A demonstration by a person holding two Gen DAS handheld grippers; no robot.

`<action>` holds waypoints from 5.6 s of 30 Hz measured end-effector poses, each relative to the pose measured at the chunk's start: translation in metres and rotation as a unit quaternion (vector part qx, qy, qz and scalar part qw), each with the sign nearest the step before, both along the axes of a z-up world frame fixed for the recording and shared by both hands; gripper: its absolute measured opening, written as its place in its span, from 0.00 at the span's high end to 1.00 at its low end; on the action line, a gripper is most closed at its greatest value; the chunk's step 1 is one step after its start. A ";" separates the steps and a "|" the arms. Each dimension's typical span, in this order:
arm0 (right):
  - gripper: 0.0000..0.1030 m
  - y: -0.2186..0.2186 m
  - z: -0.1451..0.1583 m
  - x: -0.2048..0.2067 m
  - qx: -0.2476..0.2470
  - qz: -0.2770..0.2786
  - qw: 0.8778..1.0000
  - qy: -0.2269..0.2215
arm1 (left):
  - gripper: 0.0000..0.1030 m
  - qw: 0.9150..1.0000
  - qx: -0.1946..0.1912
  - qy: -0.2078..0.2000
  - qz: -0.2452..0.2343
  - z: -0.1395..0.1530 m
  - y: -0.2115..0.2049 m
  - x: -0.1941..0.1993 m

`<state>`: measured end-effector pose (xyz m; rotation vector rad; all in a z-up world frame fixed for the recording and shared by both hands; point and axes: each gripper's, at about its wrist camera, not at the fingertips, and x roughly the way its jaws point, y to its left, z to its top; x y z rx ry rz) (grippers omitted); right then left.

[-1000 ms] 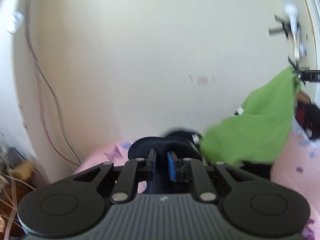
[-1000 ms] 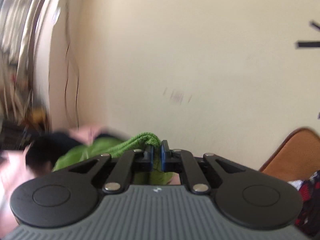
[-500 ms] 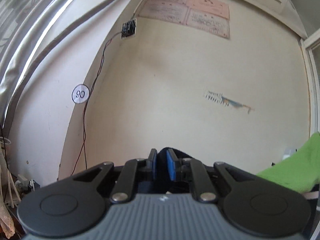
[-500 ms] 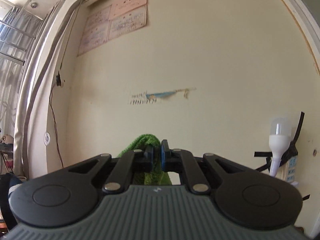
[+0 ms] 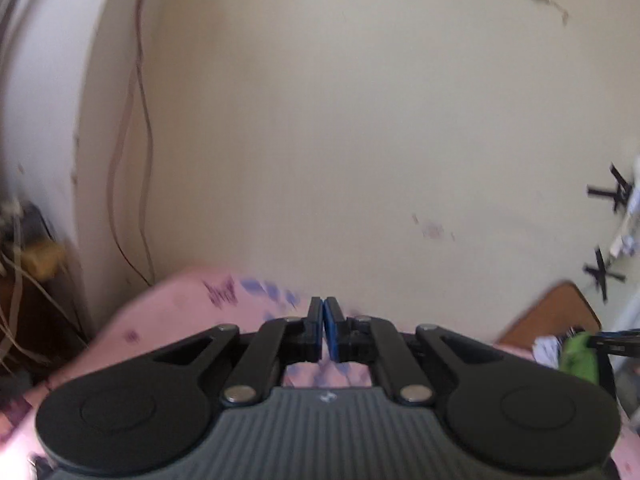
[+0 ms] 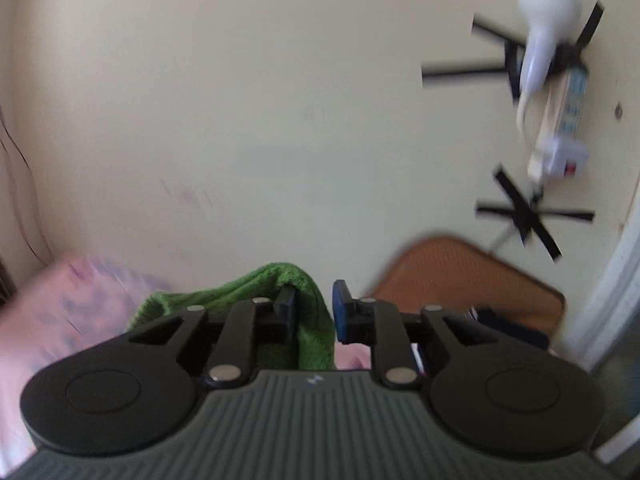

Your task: Fold small clothes

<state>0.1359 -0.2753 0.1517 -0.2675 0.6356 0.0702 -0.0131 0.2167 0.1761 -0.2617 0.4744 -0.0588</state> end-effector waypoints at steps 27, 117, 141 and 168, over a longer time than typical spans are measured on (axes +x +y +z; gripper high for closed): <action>0.67 -0.103 -0.111 -0.109 0.183 0.002 0.982 0.057 | 0.91 0.988 0.101 0.088 0.076 -0.061 -0.089 0.168; 0.42 -0.030 -0.084 0.079 0.206 0.265 0.931 0.145 | 0.16 0.951 0.187 0.158 -0.188 -0.169 -0.107 0.232; 0.62 0.000 -0.062 0.029 0.108 0.099 0.988 0.044 | 0.64 0.977 0.160 0.096 -0.100 -0.094 -0.083 0.161; 0.91 0.462 -0.102 -0.130 0.072 0.464 0.877 0.100 | 0.50 0.988 0.084 -0.052 0.122 0.001 0.135 -0.216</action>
